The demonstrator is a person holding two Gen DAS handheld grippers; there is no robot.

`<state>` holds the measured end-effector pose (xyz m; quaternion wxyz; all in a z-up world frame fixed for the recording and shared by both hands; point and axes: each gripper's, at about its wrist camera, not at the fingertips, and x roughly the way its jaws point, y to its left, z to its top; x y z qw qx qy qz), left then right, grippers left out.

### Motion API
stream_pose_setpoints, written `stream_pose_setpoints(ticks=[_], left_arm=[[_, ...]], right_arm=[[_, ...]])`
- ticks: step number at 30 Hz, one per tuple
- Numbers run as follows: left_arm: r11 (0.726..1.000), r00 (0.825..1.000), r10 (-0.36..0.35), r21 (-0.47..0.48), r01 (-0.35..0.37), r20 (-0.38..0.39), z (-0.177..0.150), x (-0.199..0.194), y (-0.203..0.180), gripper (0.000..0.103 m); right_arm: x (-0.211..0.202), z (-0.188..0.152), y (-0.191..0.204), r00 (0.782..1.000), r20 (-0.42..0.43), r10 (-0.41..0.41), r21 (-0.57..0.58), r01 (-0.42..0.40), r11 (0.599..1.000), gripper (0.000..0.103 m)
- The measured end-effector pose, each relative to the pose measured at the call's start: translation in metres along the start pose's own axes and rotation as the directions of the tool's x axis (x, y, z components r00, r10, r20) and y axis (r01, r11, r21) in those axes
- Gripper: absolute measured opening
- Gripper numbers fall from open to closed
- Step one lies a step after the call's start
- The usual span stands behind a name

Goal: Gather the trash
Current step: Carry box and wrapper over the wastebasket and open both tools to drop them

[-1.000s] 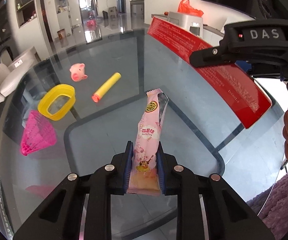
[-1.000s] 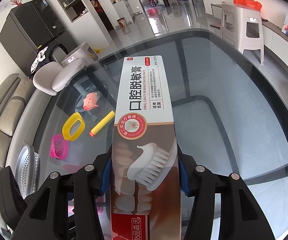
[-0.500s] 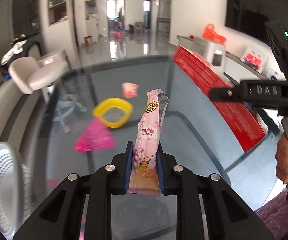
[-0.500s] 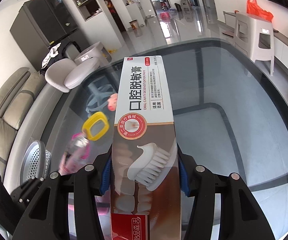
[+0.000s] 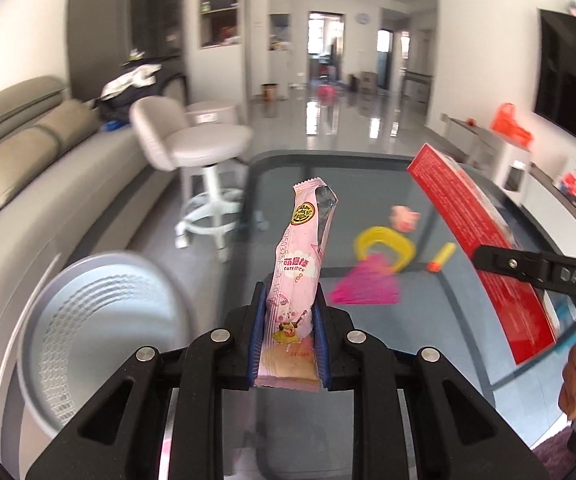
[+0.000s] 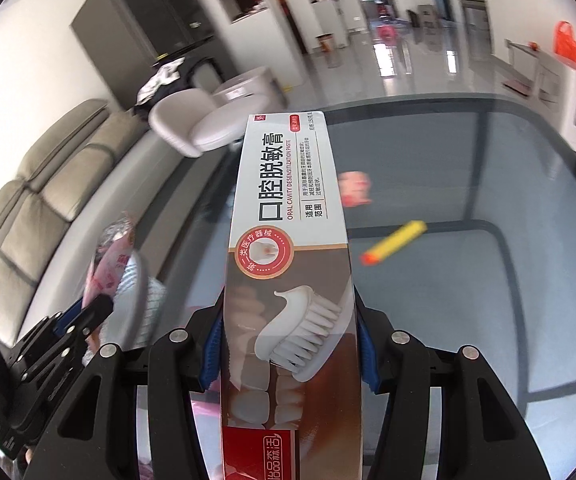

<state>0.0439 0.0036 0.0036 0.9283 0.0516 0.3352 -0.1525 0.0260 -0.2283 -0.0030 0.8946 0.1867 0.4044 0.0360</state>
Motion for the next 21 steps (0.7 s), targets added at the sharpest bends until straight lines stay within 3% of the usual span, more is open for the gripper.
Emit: stream_pose_setpoints(ticks=[13, 21], left_arm=[[0.971, 0.979, 0.2, -0.127, -0.205, -0.047, -0.021, -0.02, 0.099, 0.022], [0.937, 0.957, 0.278, -0.197, -0.29, -0.086, -0.034, -0.03, 0.147, 0.022]], right_arm=[[0.055, -0.012, 0.133, 0.978, -0.131, 0.163, -0.178, -0.185, 0.966, 0.051], [0.08, -0.022, 0.188, 0.958, -0.213, 0.194, -0.265, -0.248, 0.932, 0.051]])
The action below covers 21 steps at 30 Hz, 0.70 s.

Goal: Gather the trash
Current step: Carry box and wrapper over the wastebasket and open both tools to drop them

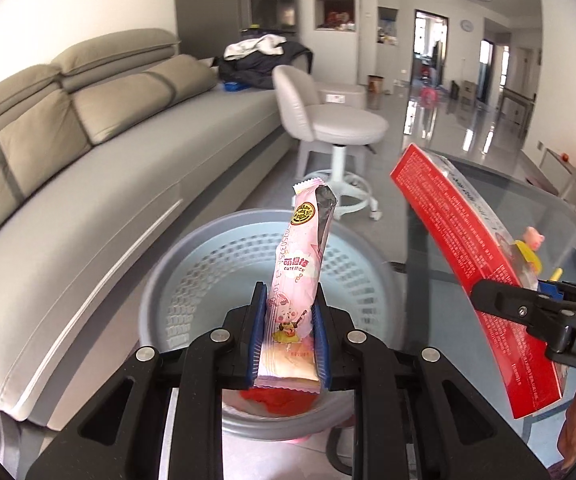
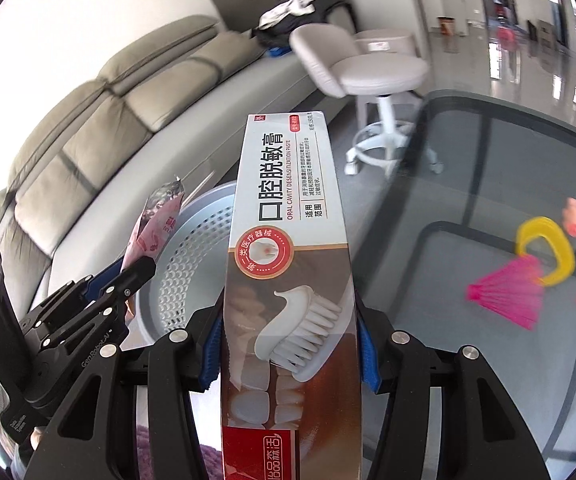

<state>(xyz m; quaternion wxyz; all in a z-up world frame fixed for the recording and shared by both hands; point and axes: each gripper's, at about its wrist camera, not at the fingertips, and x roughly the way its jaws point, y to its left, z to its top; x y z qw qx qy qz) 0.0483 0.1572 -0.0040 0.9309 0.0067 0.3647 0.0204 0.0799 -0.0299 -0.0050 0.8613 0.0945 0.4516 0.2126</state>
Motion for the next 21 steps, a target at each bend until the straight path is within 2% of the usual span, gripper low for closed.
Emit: stream_pose_setpoints(ticks=[6, 15, 21], left_arm=[[0.998, 0.999, 0.012, -0.059, -0.014, -0.039, 0.001, 0.009, 0.027, 0.022], [0.993, 0.996, 0.04, -0.108, -0.048, -0.076, -0.004, 0.016, 0.05, 0.025], [0.992, 0.995, 0.054, -0.111, -0.063, -0.079, -0.004, 0.017, 0.054, 0.029]], right_arm=[[0.03, 0.011, 0.025, 0.997, -0.072, 0.009, -0.068, -0.014, 0.998, 0.051], [0.066, 0.016, 0.042, 0.987, -0.162, 0.021, -0.104, -0.038, 0.994, 0.052], [0.073, 0.02, 0.045, 0.986, -0.161, 0.038, -0.108, -0.056, 0.993, 0.052]])
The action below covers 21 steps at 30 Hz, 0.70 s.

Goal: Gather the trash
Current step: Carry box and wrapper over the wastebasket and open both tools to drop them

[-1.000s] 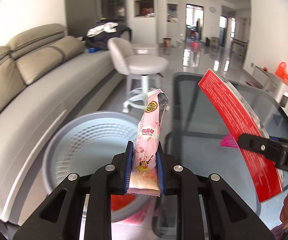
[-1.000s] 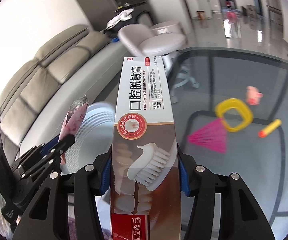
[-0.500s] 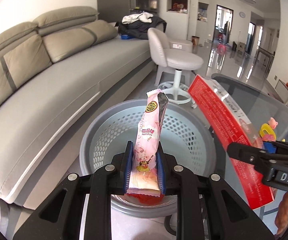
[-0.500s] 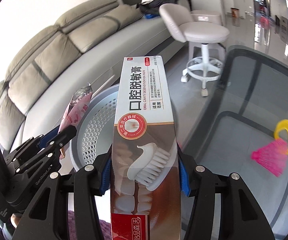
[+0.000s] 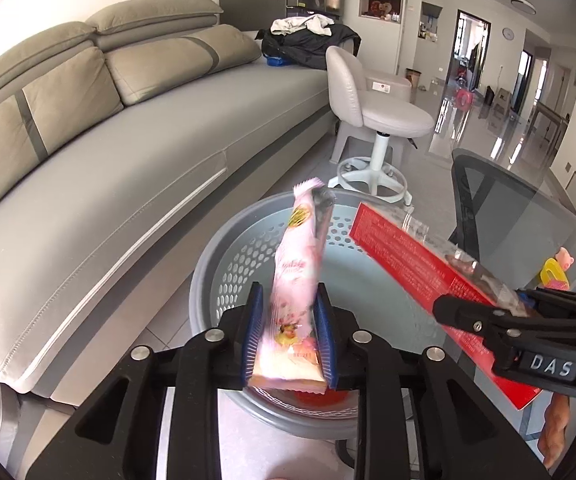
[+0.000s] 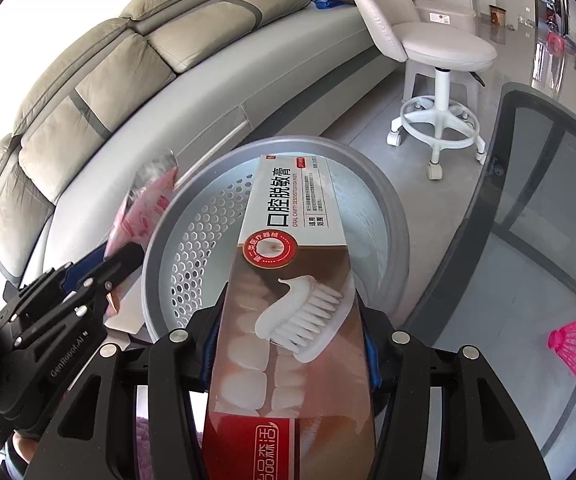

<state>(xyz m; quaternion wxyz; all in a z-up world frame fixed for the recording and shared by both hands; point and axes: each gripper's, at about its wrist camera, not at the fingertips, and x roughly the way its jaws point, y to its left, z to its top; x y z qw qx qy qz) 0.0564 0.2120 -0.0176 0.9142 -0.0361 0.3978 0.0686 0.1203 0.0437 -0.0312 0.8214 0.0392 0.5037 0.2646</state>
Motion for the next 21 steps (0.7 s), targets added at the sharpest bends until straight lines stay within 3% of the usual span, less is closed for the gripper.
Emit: stream_pose_setpoints(ticks=[2, 3, 5, 6, 21], left_arm=[[1.0, 1.0, 0.004, -0.004, -0.004, -0.004, -0.002, -0.001, -0.001, 0.037], [1.0, 1.0, 0.005, -0.007, -0.005, -0.005, -0.002, -0.001, 0.0, 0.04], [1.0, 1.0, 0.01, -0.015, -0.01, -0.003, -0.002, -0.001, 0.002, 0.057], [1.0, 1.0, 0.011, -0.019, -0.011, 0.001, -0.002, -0.002, 0.003, 0.059], [1.0, 1.0, 0.025, -0.016, -0.024, 0.012, -0.001, -0.003, 0.001, 0.06]], right_arm=[[-0.001, 0.002, -0.001, 1.0, 0.009, 0.007, 0.008, -0.007, 1.0, 0.057], [-0.004, 0.003, -0.003, 1.0, 0.019, 0.01, 0.014, -0.01, 1.0, 0.065], [-0.009, 0.004, -0.003, 0.999, 0.043, 0.012, 0.021, -0.013, 1.0, 0.067], [-0.011, 0.005, -0.003, 0.999, 0.05, 0.009, 0.023, -0.01, 1.0, 0.067], [-0.015, 0.001, -0.004, 0.998, 0.061, -0.006, 0.023, 0.004, 1.0, 0.067]])
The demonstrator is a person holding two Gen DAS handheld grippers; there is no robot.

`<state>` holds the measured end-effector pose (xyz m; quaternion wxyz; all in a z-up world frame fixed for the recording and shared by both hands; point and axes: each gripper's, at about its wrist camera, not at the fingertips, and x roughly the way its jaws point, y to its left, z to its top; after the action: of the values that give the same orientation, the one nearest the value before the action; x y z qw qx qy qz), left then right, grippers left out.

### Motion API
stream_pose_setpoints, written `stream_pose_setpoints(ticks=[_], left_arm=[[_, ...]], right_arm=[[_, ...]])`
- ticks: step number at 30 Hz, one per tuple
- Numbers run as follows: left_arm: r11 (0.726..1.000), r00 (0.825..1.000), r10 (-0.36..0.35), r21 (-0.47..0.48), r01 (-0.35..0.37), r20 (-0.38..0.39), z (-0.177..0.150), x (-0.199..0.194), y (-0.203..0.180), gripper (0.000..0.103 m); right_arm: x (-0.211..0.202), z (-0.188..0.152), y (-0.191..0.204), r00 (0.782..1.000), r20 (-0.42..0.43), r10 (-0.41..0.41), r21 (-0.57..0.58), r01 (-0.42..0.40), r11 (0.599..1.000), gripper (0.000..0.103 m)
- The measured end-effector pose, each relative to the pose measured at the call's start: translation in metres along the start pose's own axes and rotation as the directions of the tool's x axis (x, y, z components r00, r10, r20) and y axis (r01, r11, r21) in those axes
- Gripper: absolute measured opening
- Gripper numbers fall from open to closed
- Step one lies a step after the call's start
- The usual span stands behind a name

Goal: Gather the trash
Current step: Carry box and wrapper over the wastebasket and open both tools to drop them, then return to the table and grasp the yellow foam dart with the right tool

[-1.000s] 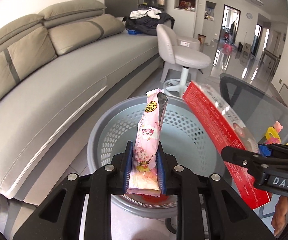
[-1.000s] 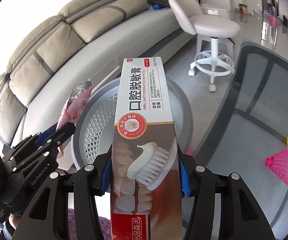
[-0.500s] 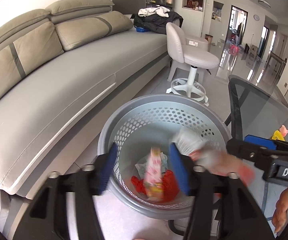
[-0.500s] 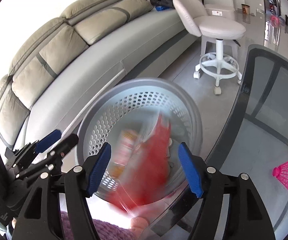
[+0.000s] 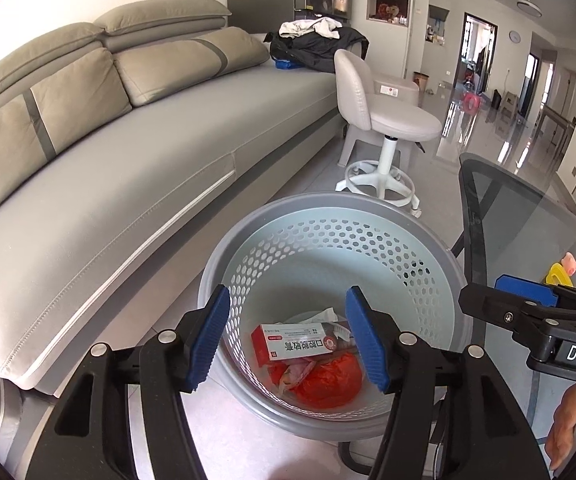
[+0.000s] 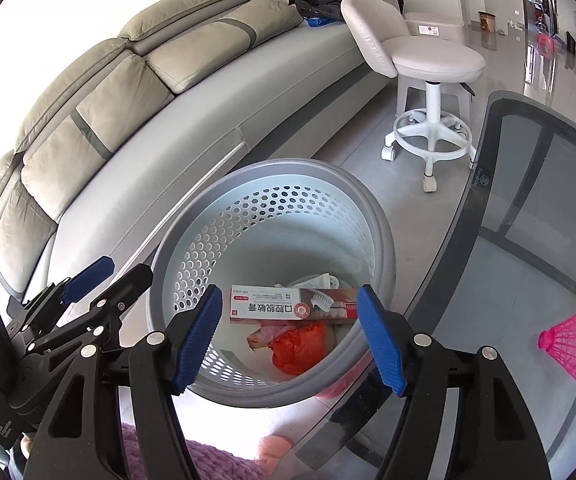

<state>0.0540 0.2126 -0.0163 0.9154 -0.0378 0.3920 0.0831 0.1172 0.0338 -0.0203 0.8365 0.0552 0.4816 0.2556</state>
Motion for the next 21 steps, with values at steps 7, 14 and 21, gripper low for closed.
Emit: stream_pose_setpoints(ticks=[7, 14, 21], left_arm=[[1.0, 1.0, 0.005, -0.015, -0.004, 0.018, 0.0, -0.002, 0.001, 0.075], [1.0, 0.999, 0.014, -0.011, -0.013, 0.044, 0.001, -0.008, -0.004, 0.085], [1.0, 0.995, -0.003, 0.021, 0.001, 0.103, 0.003, -0.022, -0.021, 0.09]], right_arm=[[-0.005, -0.002, -0.001, 0.999, 0.03, -0.039, -0.019, 0.04, 0.999, 0.067], [-0.022, -0.011, -0.004, 0.99, 0.108, -0.09, -0.045, 0.096, 0.994, 0.067], [-0.045, -0.023, -0.022, 0.974, 0.176, -0.141, -0.013, 0.146, 0.989, 0.067]])
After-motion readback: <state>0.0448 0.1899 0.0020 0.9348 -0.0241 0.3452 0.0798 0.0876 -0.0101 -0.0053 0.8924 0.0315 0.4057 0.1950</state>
